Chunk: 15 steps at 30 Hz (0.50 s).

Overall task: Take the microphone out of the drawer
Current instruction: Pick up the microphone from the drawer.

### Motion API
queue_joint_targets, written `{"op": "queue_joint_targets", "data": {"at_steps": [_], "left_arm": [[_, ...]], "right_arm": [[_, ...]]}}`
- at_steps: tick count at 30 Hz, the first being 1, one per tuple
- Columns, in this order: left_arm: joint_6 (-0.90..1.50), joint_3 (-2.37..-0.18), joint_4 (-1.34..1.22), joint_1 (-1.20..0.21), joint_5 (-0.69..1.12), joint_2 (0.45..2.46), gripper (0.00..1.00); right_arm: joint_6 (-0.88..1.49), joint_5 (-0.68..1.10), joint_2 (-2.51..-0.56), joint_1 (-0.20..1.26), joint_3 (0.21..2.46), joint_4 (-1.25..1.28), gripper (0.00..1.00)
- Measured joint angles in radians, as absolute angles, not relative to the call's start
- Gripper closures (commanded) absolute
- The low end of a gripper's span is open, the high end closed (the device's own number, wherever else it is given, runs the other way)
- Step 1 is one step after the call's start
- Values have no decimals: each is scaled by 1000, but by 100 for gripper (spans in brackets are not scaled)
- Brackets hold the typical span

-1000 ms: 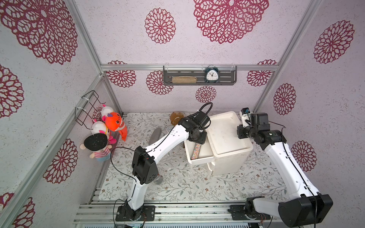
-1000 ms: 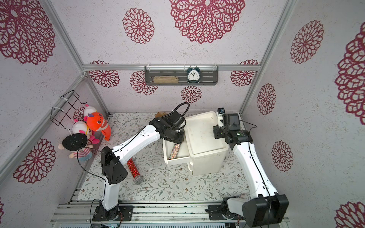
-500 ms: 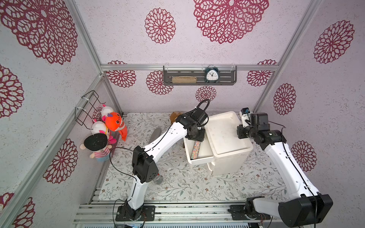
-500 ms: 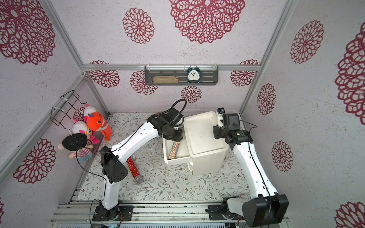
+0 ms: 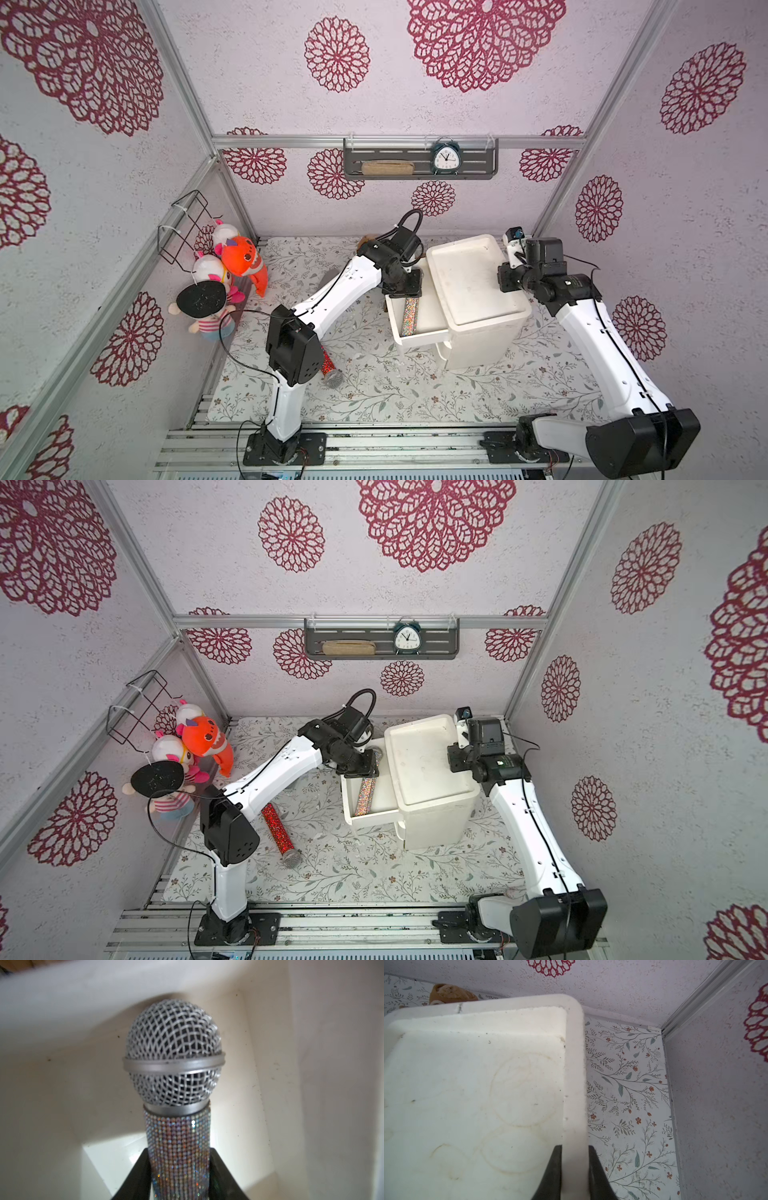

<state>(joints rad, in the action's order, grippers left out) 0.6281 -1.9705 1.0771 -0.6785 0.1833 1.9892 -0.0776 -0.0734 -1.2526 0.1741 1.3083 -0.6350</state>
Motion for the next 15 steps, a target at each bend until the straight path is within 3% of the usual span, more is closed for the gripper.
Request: {"op": "queue_joint_targets", "data": {"at_steps": [15], "left_arm": [[687, -1834, 959, -639, 227, 1866, 100]], "right_arm": [[-78, -76, -1249, 173, 1298, -625, 100]]}}
